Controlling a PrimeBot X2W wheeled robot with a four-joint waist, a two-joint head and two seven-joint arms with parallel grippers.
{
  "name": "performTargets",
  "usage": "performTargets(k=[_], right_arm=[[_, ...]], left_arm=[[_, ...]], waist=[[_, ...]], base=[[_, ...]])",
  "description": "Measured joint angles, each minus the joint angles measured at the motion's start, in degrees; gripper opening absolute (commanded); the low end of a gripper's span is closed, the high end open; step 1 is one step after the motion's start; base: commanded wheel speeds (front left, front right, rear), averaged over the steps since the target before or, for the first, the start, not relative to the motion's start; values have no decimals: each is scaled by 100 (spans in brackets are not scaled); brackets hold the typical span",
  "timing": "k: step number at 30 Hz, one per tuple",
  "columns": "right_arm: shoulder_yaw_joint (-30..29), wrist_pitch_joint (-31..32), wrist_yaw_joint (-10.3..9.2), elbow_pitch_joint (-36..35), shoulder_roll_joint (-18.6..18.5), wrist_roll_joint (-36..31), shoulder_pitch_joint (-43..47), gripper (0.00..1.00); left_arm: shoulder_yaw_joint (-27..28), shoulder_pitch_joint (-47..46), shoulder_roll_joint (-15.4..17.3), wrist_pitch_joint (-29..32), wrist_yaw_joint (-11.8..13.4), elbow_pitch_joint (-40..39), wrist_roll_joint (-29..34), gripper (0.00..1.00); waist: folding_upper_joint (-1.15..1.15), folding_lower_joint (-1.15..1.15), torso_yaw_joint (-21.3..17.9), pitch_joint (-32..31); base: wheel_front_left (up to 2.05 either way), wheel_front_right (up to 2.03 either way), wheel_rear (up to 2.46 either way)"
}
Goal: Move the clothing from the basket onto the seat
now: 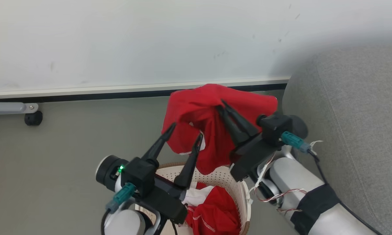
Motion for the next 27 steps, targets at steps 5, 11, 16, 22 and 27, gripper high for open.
performTargets(k=[5,11,16,22,27], right_arm=[[-197,-3,-68,69,-192,-1,-10,0],[-381,-3,-101,62,-260,0,-10,0],[-526,-3,-145,12,-309,0,5,0],[-692,-3,-204,-41,-369,0,25,0],[-855,-3,-269,-87,-405,0,78,0]], left_arm=[[-181,64,22,97,-9,12,81,100],[-301,201,99,174,-52,19,137,100],[-323,287,177,236,-52,-16,185,100],[-307,291,293,260,-47,-162,219,100],[-301,290,368,304,-47,-256,243,100]], waist=[[0,0,-69,42],[0,0,-163,96],[0,0,-273,157],[0,0,-461,258],[0,0,-680,352]], base=[[0,0,0],[0,0,0],[0,0,0],[0,0,0],[0,0,0]])
